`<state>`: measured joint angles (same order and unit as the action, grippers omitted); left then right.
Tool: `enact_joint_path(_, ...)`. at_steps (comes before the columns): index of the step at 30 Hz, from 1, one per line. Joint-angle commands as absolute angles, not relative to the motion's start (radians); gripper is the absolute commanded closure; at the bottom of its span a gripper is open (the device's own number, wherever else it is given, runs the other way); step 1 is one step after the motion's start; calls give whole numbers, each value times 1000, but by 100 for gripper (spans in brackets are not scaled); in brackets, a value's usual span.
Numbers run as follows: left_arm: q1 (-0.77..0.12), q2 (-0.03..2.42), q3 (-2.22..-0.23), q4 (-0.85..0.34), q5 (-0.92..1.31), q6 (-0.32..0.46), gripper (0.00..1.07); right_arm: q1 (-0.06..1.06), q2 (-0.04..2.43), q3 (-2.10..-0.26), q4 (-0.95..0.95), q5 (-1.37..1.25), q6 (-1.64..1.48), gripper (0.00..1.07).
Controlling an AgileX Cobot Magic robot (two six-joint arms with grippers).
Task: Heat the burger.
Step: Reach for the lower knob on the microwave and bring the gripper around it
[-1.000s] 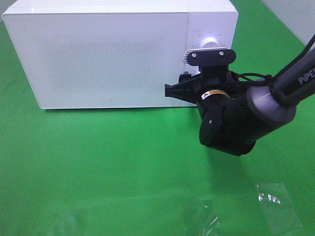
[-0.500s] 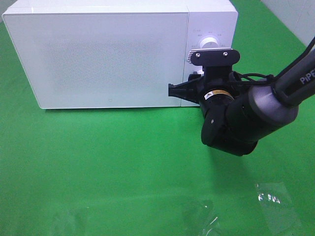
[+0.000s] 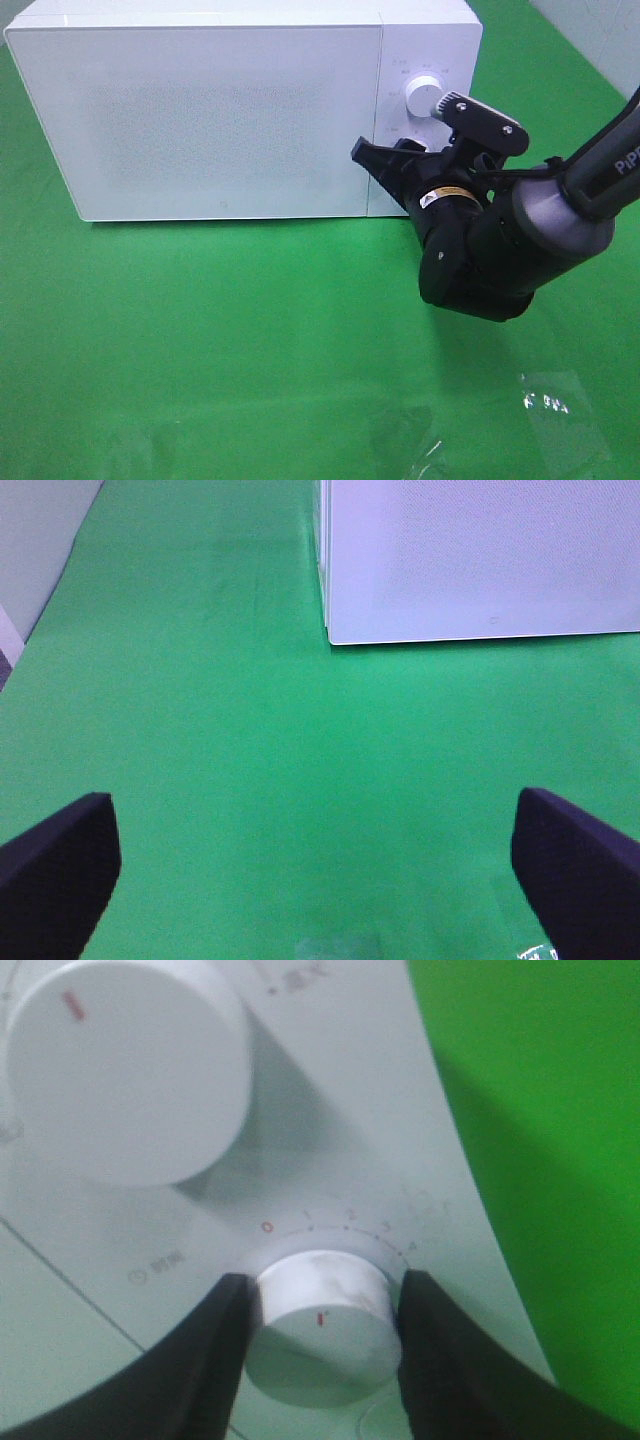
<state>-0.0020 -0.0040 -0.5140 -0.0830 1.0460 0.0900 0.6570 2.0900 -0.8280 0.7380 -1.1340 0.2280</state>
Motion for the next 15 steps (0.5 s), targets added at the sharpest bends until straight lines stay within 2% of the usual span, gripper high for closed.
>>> enact_joint_path(1, 2, -24, -511, -82, 1036, 90, 7, 660, 2087, -868, 476, -1131, 624, 107)
enact_joint_path(4, 2, -24, -511, -82, 1036, 90, 7, 660, 2087, -868, 463, -1139, 696, 107)
enact_joint_path(8, 2, -24, -511, -82, 1036, 90, 7, 660, 2087, -868, 384, -1259, 989, 107)
enact_joint_path(15, 2, -24, -511, -82, 1036, 90, 7, 660, 2087, -868, 344, -1361, 1213, 107)
